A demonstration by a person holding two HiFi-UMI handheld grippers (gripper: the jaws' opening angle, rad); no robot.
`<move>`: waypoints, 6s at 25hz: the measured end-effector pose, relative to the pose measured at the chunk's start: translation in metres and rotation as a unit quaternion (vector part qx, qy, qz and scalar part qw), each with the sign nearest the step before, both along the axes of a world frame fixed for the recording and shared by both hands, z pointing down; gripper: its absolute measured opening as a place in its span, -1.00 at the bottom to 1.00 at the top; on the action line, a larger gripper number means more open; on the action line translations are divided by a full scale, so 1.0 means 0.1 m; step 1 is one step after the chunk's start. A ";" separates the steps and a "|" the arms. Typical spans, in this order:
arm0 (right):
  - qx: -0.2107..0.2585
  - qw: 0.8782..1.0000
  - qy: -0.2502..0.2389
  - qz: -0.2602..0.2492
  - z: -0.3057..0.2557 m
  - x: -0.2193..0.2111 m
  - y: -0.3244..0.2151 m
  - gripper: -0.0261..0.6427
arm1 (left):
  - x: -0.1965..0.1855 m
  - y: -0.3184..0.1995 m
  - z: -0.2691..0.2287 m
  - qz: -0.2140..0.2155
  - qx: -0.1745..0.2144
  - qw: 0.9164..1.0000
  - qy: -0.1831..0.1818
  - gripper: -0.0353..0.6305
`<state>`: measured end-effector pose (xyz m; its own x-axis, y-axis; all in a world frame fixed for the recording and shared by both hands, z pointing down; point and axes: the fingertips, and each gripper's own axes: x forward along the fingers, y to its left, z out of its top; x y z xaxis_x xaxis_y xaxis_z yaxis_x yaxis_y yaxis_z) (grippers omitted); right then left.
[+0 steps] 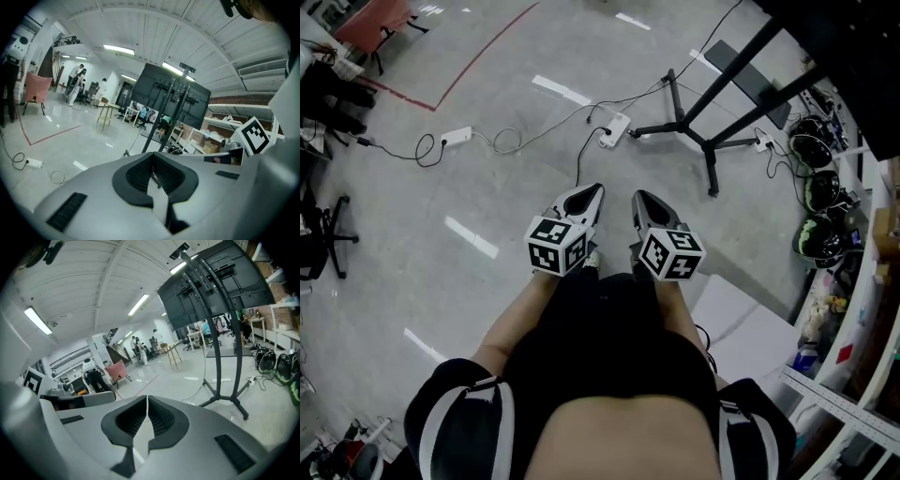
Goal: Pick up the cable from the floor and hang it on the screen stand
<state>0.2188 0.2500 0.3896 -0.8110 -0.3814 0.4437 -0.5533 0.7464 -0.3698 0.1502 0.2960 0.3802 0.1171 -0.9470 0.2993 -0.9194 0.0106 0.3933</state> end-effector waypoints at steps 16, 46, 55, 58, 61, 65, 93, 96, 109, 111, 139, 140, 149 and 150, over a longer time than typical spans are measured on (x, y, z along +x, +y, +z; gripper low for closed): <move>-0.013 0.999 -0.010 -0.047 0.06 -0.45 -0.44 -0.84 | -0.36 -0.40 0.17 -0.036 -0.016 0.999 0.014 -0.87; -0.047 0.993 -0.007 -0.105 0.24 -1.73 -2.88 -0.84 | -1.66 -2.72 0.39 -0.083 -0.060 0.995 0.012 -0.87; -0.045 0.990 0.008 -0.133 0.39 -2.16 -3.49 -0.84 | -2.13 -3.22 0.45 -0.119 -0.060 0.991 0.009 -0.87; -0.047 0.989 0.010 -0.137 0.46 -2.27 -3.68 -0.84 | -2.27 -3.35 0.53 -0.132 -0.063 0.989 0.011 -0.87; -0.055 0.987 0.007 -0.148 0.52 -2.41 -3.82 -0.84 | -2.42 -3.46 0.61 -0.144 -0.064 0.987 0.010 -0.87; -0.067 0.985 0.002 -0.159 0.62 -2.62 -3.96 -0.84 | -2.60 -3.59 0.72 -0.145 -0.069 0.987 0.001 -0.87; -0.091 0.973 0.084 -0.195 2.67 -4.09 -4.64 -0.84 | -3.97 -4.12 2.79 -0.133 -0.105 0.984 0.050 -0.87; -0.078 0.968 0.110 -0.210 3.06 -4.11 -4.70 -0.84 | -4.05 -4.15 3.09 -0.149 -0.104 0.981 0.069 -0.87; -0.105 0.959 0.159 -0.212 4.72 -4.31 -4.74 -0.84 | -4.14 -4.29 4.39 -0.136 -0.126 0.980 0.077 -0.87; -0.113 0.959 0.155 -0.209 4.94 -4.36 -4.69 -0.84 | -4.13 -4.27 4.61 -0.120 -0.133 0.981 0.071 -0.87; -0.191 0.952 0.193 -0.145 7.67 -4.47 -4.38 -0.37 | -4.10 -4.35 7.19 -0.076 -0.173 0.975 0.120 -0.87; -0.189 0.952 0.196 -0.138 7.73 -4.47 -4.37 -0.33 | -4.10 -4.34 7.24 -0.077 -0.173 0.975 0.120 -0.87; -0.186 0.950 0.226 -0.112 8.28 -4.44 -4.32 -0.19 | -4.28 -4.33 7.62 -0.081 -0.173 0.975 0.118 -0.87; -0.187 0.949 0.231 -0.109 8.34 -4.44 -4.32 -0.18 | -4.30 -4.32 7.66 -0.080 -0.173 0.975 0.116 -0.87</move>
